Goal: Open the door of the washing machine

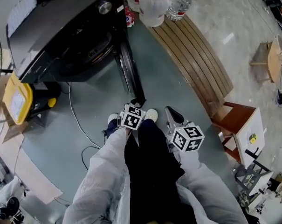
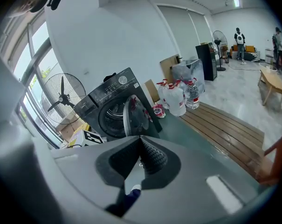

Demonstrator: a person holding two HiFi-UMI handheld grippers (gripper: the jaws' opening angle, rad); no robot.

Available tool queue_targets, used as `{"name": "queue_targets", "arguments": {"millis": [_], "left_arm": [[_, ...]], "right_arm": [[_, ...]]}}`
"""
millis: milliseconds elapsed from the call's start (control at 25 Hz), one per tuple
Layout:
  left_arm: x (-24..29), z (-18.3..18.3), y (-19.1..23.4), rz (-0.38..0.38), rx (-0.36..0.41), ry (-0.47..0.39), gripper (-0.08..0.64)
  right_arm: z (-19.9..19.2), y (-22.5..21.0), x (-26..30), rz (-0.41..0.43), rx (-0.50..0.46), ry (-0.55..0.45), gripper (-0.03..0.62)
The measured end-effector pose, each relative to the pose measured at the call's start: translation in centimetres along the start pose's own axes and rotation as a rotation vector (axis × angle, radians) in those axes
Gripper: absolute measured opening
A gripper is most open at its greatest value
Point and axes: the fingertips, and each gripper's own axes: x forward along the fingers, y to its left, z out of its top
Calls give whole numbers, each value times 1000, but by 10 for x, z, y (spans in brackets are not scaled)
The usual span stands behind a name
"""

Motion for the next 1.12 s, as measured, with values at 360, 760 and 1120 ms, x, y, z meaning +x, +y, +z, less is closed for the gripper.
{"name": "queue_targets", "arguments": {"millis": [360,760,1120], "left_arm": [[35,33,-32,-8,-52,-15,107],[82,69,-55,-33,-130,-33,91],[95,89,-65,-82,-95,-53,69]], "right_arm": [[11,-49,-9,-9,13,9,9],[28,-89,-13,-45,50,0,9],[38,-107,-17,-50,46,-15,9]]}}
